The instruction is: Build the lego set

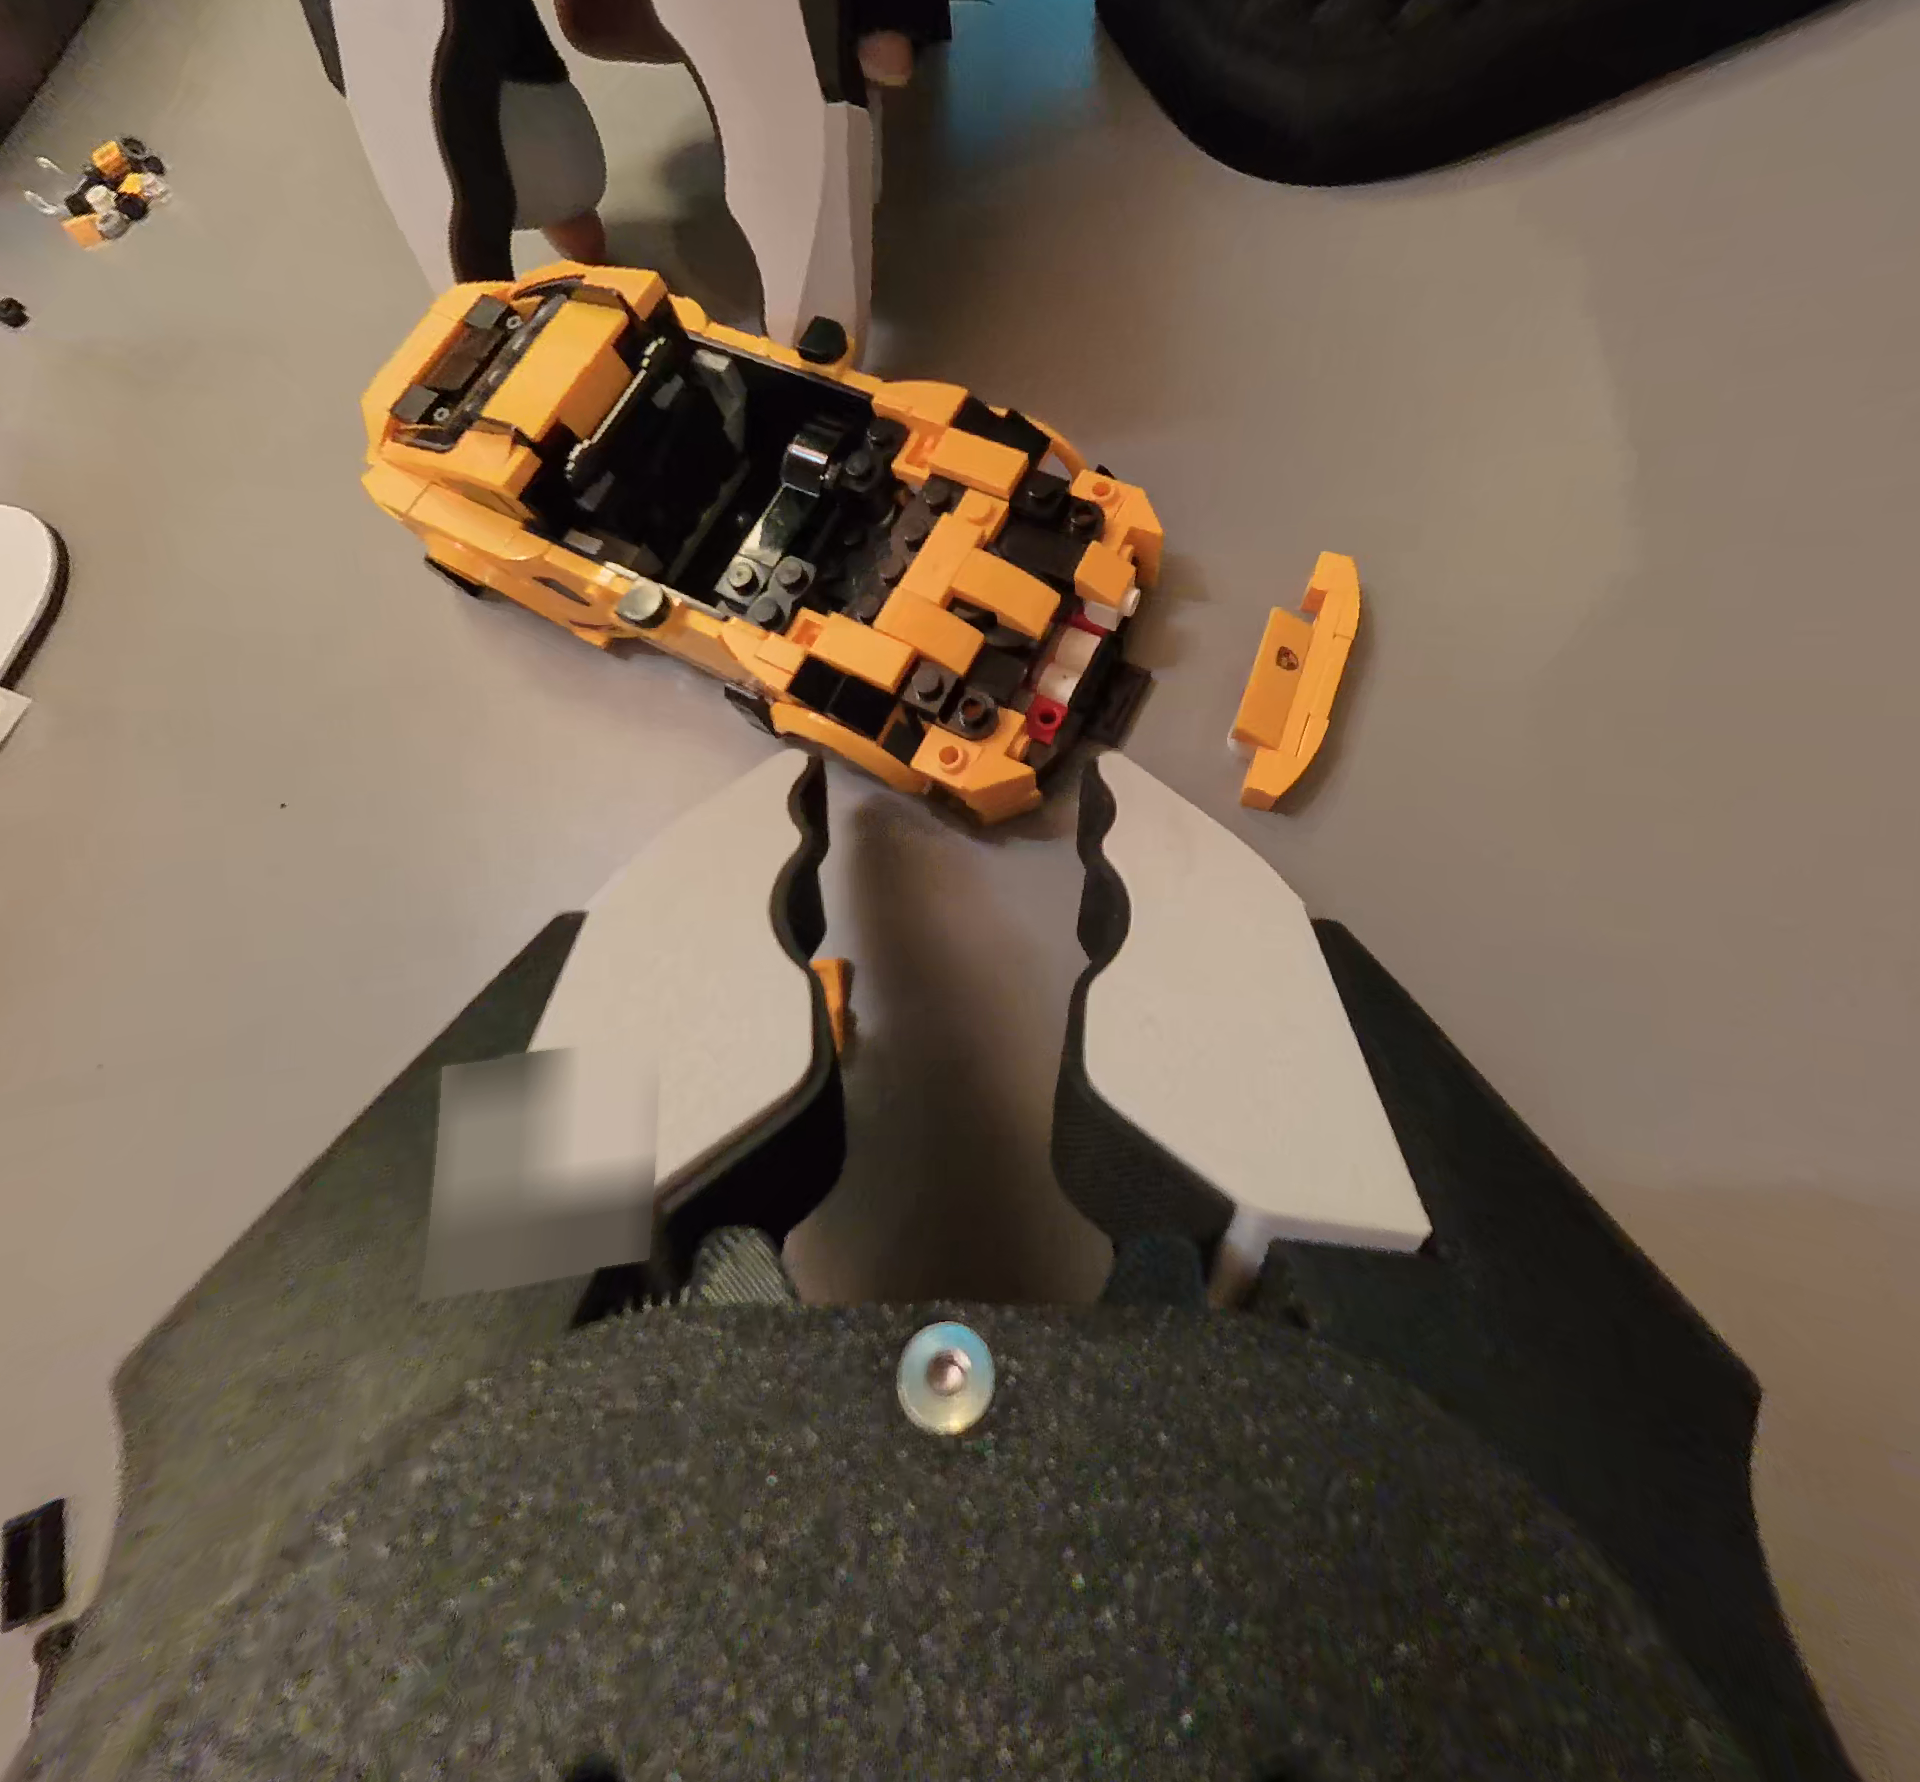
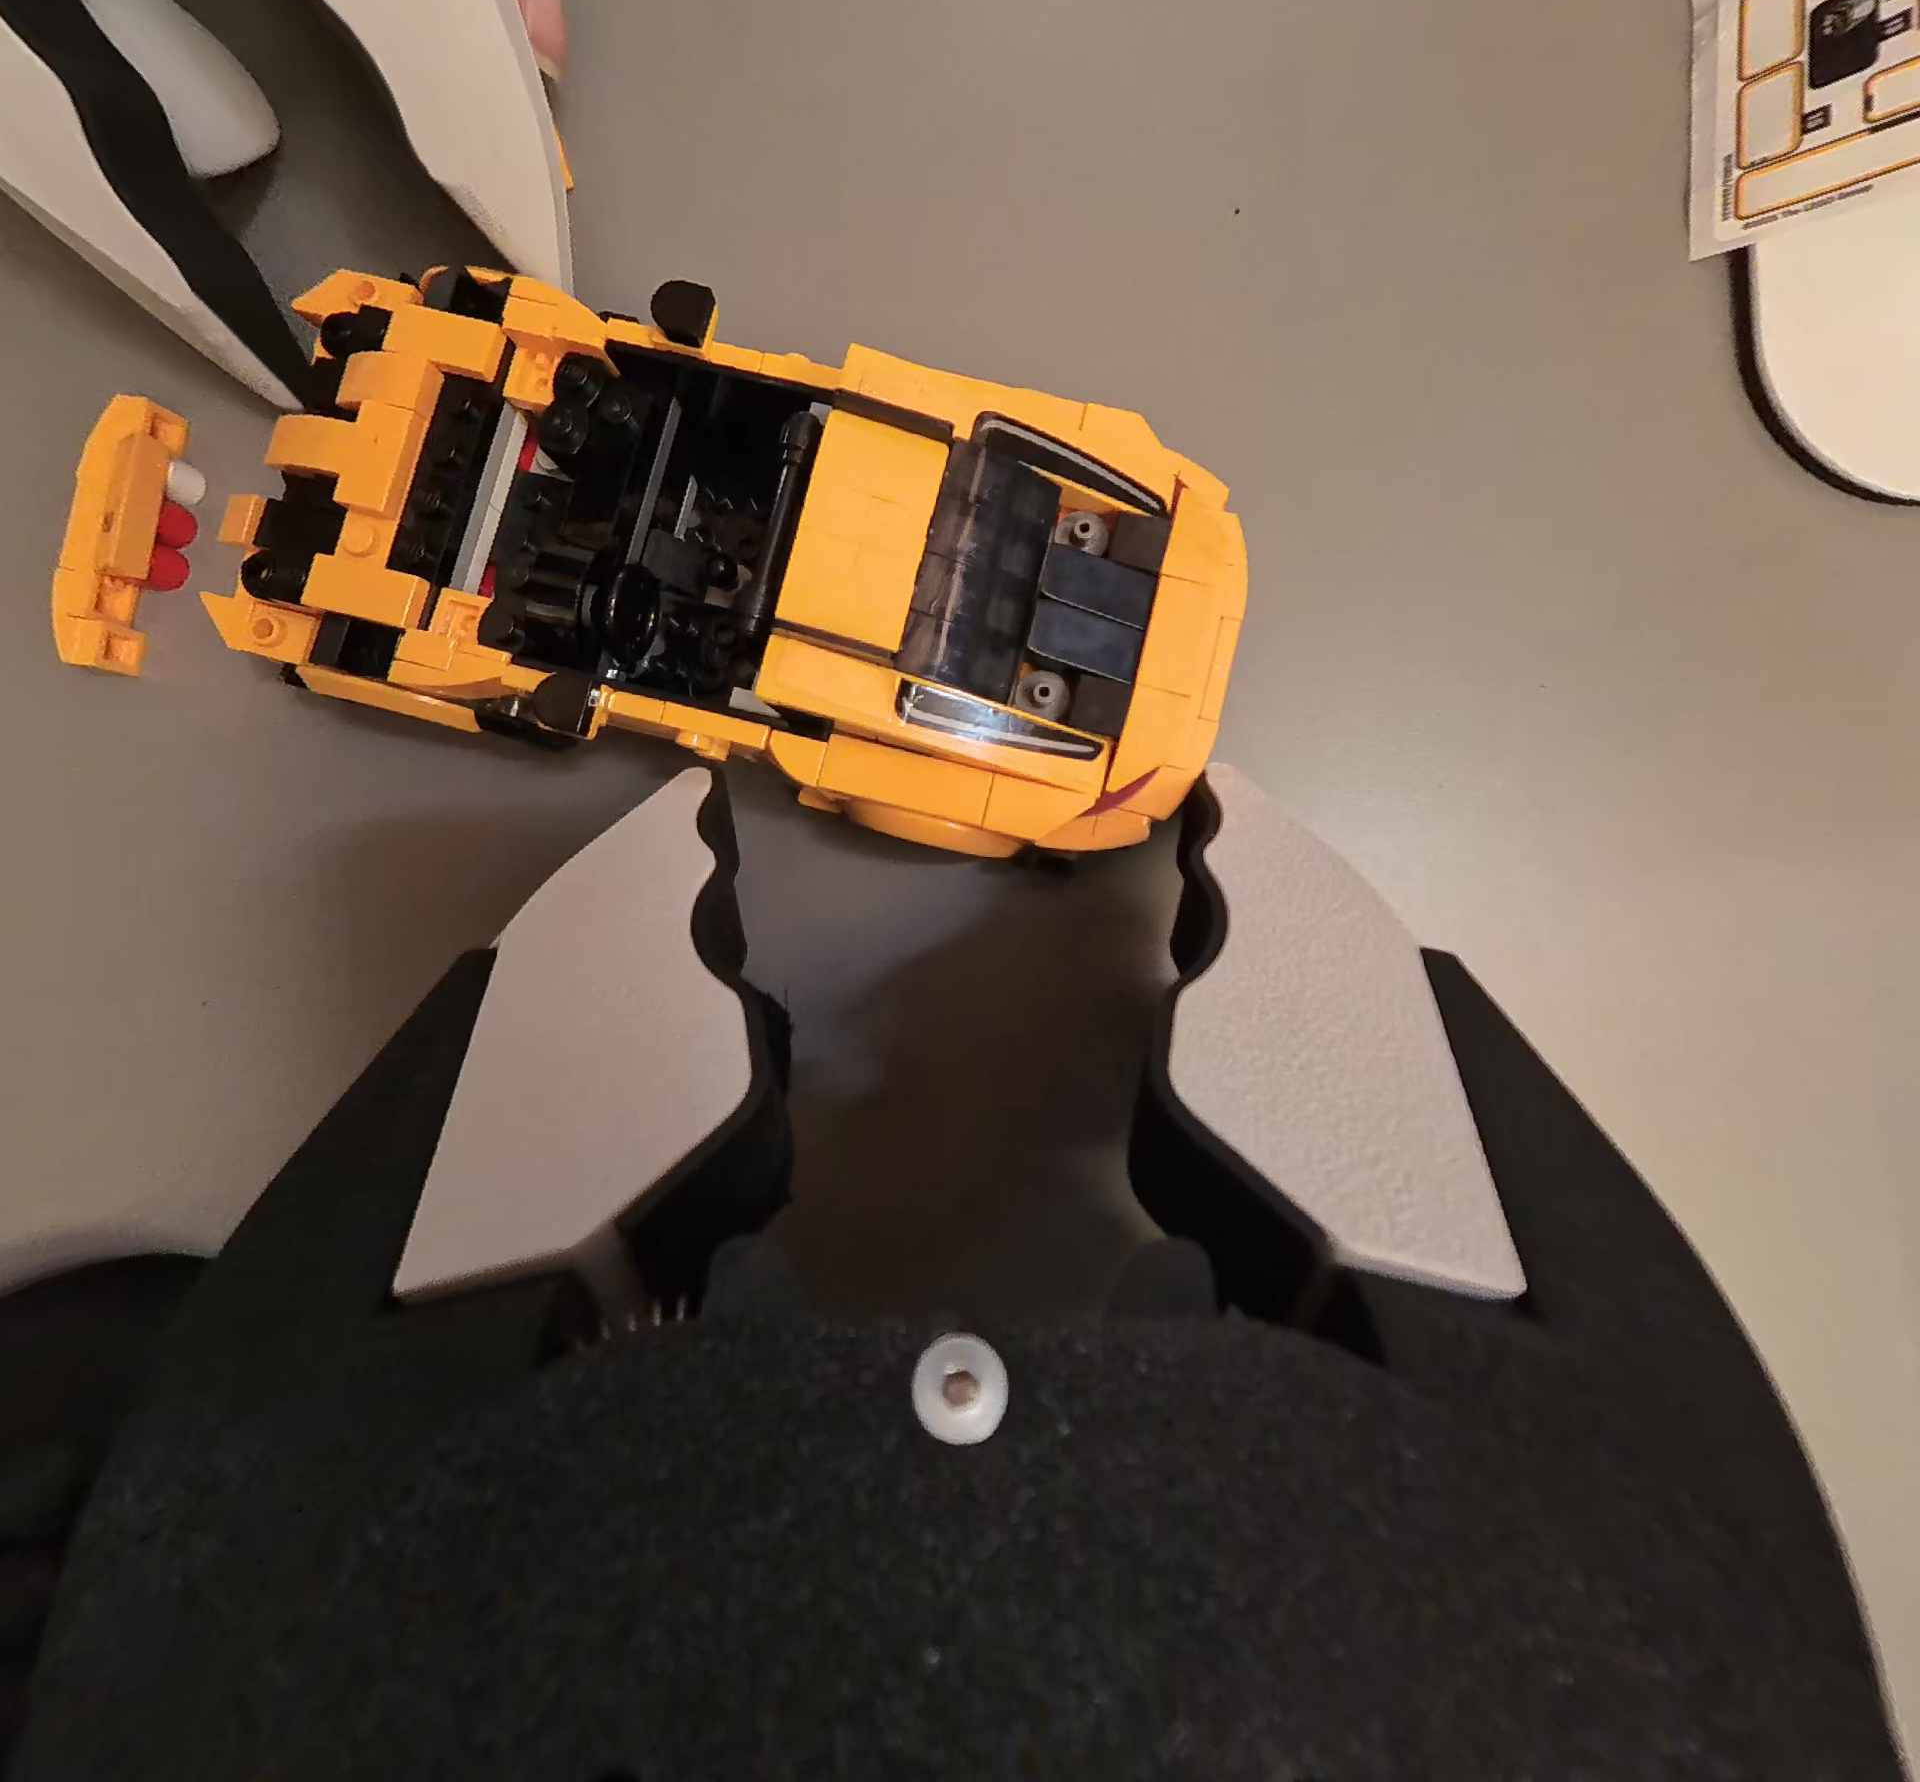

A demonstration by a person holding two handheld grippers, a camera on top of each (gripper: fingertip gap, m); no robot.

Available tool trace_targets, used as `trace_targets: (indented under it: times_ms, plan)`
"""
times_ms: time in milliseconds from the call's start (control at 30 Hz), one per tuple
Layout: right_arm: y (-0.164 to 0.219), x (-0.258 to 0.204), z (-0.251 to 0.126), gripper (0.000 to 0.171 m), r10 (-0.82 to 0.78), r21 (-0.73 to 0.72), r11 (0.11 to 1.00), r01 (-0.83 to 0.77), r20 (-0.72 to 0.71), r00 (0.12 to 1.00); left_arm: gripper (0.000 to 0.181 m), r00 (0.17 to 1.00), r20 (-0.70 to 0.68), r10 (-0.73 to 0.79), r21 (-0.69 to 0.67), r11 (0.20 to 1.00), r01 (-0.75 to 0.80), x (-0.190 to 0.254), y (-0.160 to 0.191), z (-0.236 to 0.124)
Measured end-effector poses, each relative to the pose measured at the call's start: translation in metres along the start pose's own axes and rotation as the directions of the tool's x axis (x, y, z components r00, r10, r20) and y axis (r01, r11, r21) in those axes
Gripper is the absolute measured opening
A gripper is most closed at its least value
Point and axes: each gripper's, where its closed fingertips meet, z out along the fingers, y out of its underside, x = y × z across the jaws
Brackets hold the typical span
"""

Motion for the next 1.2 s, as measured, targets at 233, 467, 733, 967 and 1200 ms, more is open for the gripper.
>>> trace_targets:
  times_ms: [233, 467, 733, 967, 1200]
  plan:
    - [-0.0002, -0.0008, 0.0000, 0.080, 0.000, 0.001, 1.000, 0.000, 0.002, 1.000, 0.046, 1.000, 0.018, -0.001, -0.003, 1.000, 0.001, -0.0028, -0.0008, 0.0012]
    - [0.0004, -0.0022, -0.0004, 0.078, 0.009, -0.005, 1.000, -0.009, -0.005, 1.000, 0.043, 0.998, -0.037, -0.048, -0.023, 0.999, 0.047, 0.0009, 0.0014, 0.0035]
    - [0.0012, -0.0031, -0.0010, 0.076, 0.015, -0.001, 1.000, -0.015, -0.012, 1.000, 0.040, 0.990, -0.096, -0.104, -0.039, 0.994, 0.101, 0.0032, 0.0035, 0.0045]
    - [0.0013, -0.0022, -0.0009, 0.077, 0.025, 0.018, 1.000, -0.025, -0.019, 1.000, 0.037, 0.977, -0.137, -0.162, -0.041, 0.987, 0.158, 0.0028, 0.0032, 0.0041]
    - [0.0009, -0.0019, -0.0003, 0.078, 0.031, 0.018, 0.999, -0.030, -0.025, 0.999, 0.036, 0.971, -0.152, -0.186, -0.040, 0.983, 0.182, 0.0025, 0.0027, 0.0036]
